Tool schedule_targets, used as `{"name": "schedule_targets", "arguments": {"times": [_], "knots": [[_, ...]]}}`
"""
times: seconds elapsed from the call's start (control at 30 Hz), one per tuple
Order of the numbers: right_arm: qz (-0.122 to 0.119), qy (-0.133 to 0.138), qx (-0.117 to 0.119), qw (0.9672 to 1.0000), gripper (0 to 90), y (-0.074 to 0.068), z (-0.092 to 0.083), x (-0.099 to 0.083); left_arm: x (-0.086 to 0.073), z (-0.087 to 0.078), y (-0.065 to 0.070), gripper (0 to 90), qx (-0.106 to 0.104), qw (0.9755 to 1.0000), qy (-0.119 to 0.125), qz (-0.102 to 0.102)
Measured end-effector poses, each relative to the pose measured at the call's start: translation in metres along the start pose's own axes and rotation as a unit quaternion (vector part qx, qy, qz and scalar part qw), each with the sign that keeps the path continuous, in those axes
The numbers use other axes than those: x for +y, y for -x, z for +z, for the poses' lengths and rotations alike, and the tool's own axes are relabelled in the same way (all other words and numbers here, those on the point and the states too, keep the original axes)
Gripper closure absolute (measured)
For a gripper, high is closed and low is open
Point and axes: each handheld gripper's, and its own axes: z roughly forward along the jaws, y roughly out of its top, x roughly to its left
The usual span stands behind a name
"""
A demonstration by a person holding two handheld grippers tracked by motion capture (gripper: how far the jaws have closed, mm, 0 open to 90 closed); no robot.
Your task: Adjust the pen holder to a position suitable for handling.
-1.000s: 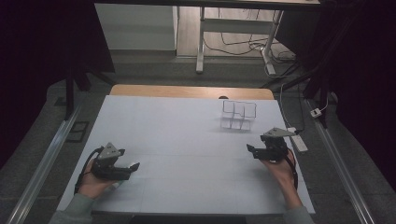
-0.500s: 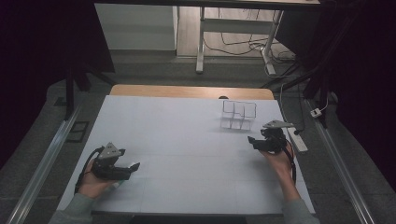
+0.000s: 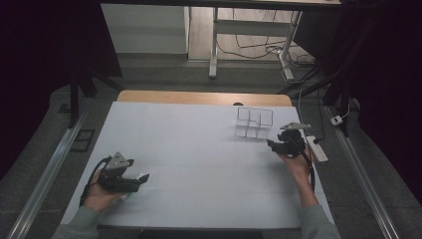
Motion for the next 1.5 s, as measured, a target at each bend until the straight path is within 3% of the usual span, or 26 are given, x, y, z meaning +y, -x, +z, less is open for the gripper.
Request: {"name": "schedule_targets", "arguments": {"times": [0.17, 0.2, 0.37, 0.53, 0.8, 1.5], "knots": [[-0.002, -0.009, -0.004, 1.0, 62.3, 0.003, 0.004, 0.001, 0.0, 0.0, 0.0, 18.1, 0.0, 1.0, 0.001, 0.001], [-0.01, -0.01, -0.006, 0.9999, 72.7, 0.004, 0.006, 0.002, 0.0, 0.0, 0.0, 18.1, 0.0, 1.0, 0.001, 0.0], [-0.016, -0.017, -0.021, 0.9995, 89.4, 0.007, 0.011, 0.004, 0.0, -0.001, -0.001, 18.6, -0.002, 1.0, 0.001, 0.001], [-0.013, -0.016, -0.024, 0.9995, 89.5, 0.012, 0.014, 0.007, 0.0, -0.001, -0.001, 18.6, -0.001, 1.0, 0.001, 0.002], [0.016, 0.007, -0.018, 0.9997, 89.4, 0.028, 0.018, 0.013, 0.0, -0.002, 0.0, 18.6, 0.0, 1.0, 0.004, -0.002], [0.002, 0.018, 0.01, 0.9998, 89.4, 0.038, 0.045, 0.03, -0.002, -0.002, 0.001, 18.6, 0.008, 0.9999, 0.0, -0.008]]}}
